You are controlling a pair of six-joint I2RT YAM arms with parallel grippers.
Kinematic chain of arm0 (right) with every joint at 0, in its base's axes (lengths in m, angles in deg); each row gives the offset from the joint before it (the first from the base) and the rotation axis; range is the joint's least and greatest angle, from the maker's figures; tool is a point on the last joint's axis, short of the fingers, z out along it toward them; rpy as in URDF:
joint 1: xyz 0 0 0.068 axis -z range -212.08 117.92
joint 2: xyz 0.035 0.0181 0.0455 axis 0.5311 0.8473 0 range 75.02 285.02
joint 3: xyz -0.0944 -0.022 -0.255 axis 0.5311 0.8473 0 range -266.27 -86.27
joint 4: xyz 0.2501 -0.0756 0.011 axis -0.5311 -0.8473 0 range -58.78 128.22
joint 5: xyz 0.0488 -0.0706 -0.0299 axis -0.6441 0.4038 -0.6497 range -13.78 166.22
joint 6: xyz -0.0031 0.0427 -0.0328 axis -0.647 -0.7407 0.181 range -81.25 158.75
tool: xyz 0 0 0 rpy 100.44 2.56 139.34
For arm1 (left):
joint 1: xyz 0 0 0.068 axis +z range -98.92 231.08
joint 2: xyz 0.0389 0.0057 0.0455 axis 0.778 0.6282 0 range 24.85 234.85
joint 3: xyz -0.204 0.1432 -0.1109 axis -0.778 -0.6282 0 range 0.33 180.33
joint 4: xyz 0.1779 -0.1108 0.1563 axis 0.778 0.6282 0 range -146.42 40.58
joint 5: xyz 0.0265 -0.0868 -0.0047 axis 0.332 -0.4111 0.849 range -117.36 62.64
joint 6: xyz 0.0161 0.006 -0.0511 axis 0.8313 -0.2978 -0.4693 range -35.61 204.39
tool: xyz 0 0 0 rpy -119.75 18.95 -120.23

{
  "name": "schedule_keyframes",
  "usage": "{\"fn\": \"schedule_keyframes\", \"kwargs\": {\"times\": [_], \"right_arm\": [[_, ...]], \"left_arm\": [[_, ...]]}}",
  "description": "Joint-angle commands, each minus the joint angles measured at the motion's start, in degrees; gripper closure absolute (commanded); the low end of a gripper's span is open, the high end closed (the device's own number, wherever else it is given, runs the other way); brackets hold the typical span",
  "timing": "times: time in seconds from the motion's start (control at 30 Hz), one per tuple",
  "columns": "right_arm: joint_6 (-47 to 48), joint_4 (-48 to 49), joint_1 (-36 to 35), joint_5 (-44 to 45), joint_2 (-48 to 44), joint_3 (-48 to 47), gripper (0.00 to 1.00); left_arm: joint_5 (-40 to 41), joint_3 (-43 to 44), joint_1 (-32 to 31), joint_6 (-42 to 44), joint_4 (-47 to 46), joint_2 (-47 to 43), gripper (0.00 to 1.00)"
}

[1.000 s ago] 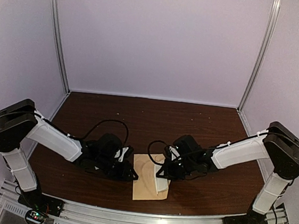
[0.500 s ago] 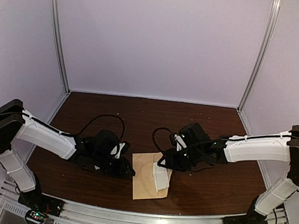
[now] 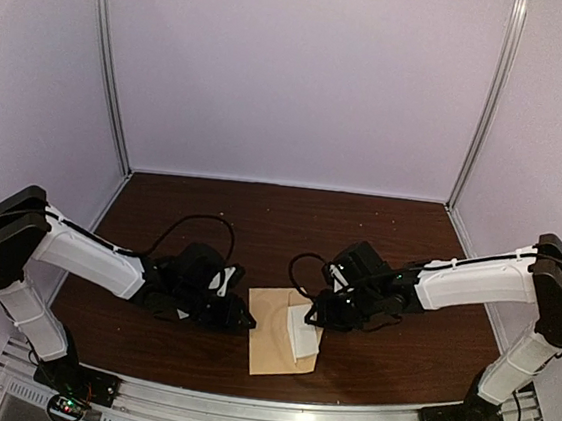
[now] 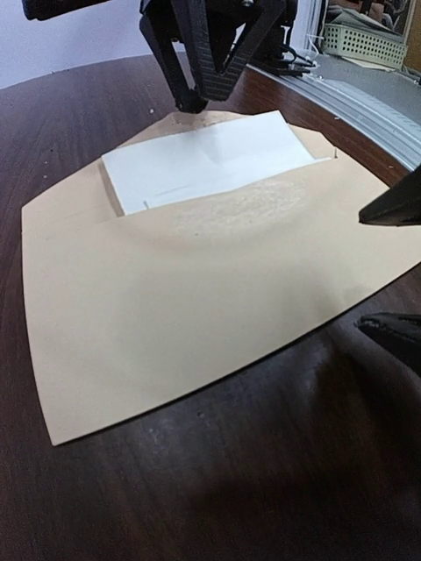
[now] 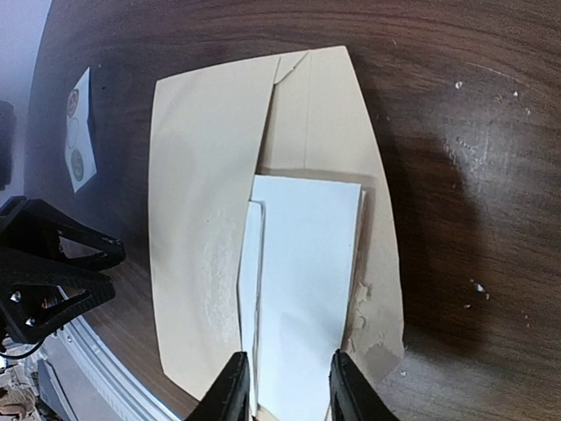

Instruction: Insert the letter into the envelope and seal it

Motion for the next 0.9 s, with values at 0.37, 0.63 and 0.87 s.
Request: {"fn": "schedule_keyframes", "kwargs": {"times": [0.37, 0.63, 0.87], "right_arm": [[-0.3, 3.6, -0.5, 0.7, 4.6, 2.3, 0.78], [-0.6, 5.6, -0.7, -0.9, 6.5, 2.0, 0.86], [-1.1, 7.5, -1.0, -2.4, 7.9, 1.4, 0.91]], "left_arm": [[-1.3, -0.3, 0.8, -0.8, -4.7, 3.6, 0.7], [-1.3, -0.5, 0.7, -0.6, -4.7, 4.7, 0.73], [-2.1, -0.3, 0.7, -0.6, -5.1, 5.8, 0.76]]}}
